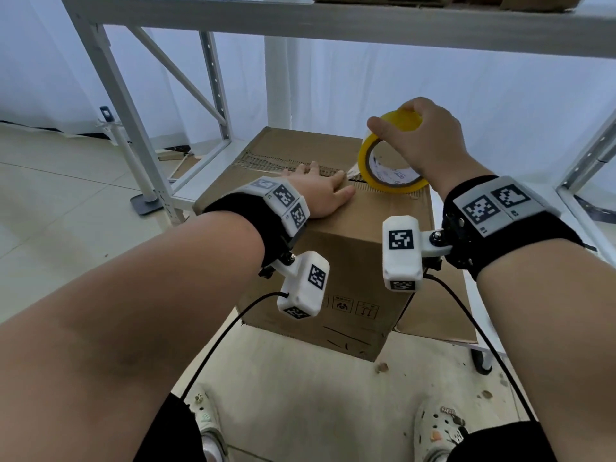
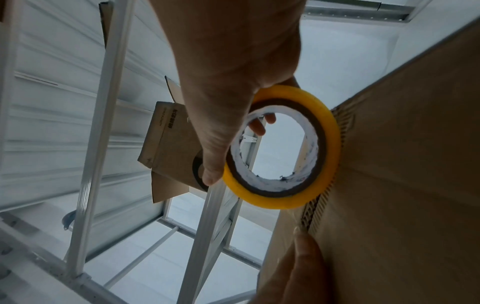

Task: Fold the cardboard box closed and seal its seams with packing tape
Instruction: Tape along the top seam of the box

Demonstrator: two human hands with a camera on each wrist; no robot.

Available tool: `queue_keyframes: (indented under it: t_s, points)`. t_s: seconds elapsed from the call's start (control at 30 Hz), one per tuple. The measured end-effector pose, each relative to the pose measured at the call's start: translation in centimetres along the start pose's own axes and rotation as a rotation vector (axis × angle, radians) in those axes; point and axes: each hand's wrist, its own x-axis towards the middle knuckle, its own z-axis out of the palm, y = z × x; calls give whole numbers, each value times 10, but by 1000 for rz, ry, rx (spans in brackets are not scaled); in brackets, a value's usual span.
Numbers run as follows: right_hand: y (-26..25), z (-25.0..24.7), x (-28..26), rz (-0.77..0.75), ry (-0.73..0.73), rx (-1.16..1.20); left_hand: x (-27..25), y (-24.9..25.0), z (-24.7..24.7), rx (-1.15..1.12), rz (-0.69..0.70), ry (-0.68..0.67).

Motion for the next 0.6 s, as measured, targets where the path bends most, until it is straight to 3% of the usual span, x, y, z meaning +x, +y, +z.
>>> queue_keyframes:
  t_s: [0.13, 0.33, 0.6]
  points:
    - [-2, 4, 3, 9, -31, -56, 1, -2, -4, -26, 20, -25]
    - [-3, 4, 5, 43, -38, -77, 0, -47, -8, -96, 139, 30]
    - [-6, 5, 2, 64, -38, -84, -5, -109, 0, 1, -65, 411]
